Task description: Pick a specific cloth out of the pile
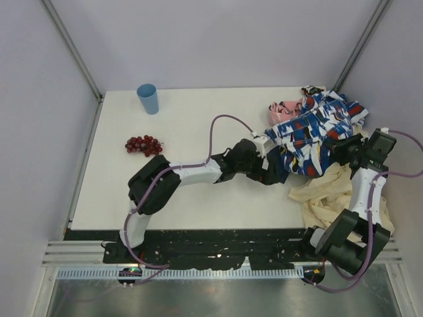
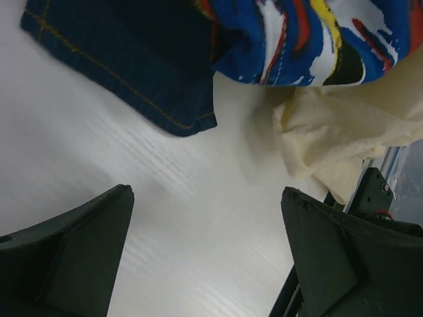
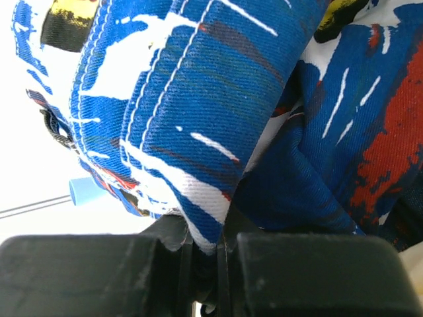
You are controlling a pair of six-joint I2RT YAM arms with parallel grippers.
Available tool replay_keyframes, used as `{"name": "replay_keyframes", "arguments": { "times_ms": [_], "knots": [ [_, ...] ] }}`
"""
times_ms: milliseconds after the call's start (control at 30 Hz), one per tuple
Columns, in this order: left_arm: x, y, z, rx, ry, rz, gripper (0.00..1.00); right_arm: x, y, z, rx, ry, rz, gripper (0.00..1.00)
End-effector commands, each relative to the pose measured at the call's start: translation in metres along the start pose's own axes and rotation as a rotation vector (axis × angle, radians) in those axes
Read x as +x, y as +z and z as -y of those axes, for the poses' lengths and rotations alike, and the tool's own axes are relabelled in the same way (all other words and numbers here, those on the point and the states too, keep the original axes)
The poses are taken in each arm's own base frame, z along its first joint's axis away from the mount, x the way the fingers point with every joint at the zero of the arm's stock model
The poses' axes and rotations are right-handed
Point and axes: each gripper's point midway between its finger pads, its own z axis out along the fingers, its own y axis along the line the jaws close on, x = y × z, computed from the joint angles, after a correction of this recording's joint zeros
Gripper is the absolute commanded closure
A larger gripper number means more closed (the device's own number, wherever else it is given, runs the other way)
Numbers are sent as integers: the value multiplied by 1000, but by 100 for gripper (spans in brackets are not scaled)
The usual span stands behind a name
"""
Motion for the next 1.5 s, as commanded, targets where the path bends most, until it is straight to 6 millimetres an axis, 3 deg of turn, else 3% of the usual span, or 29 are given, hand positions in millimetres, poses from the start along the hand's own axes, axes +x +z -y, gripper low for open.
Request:
{"name": "replay_keyframes", "arguments": {
  "times_ms": [0, 200, 467, 700, 800, 833, 967, 1033, 1267, 1400, 1467],
  "knots": [
    [-25, 31, 37, 93, 66, 38, 4, -26, -8, -47, -198, -7, 52, 95],
    [-37, 69, 31, 55, 29, 16, 15, -34, -16, -55, -243, 27, 54, 94],
    [-20, 87, -2, -87, -19, -17, 18, -45, -21, -60, -268, 54, 54, 94],
    [-46, 109, 14, -75, 53, 90, 19, -38, -22, -63, -301, 86, 15, 94],
    [-58, 112, 22, -60, 58, 156, 28, -36, -22, -66, -321, 97, -5, 95],
    [-59, 112, 22, -61, 52, 163, 38, -36, -23, -67, -325, 97, -9, 95],
    [-72, 105, 11, -134, 34, 217, 72, -36, -27, -69, -334, 100, -6, 95],
    [-79, 95, 11, -157, 32, 248, 100, -38, -29, -68, -336, 107, 2, 94],
    [-89, 24, -17, -273, 14, 418, 100, -45, -29, -55, -316, 120, 24, 93],
    [-91, 3, -34, -300, 3, 411, 100, -53, -28, -43, -246, 83, 72, 92],
    [-91, -3, -35, -295, 3, 389, 100, -65, -30, -16, -50, -11, 139, 73]
  ]
}}
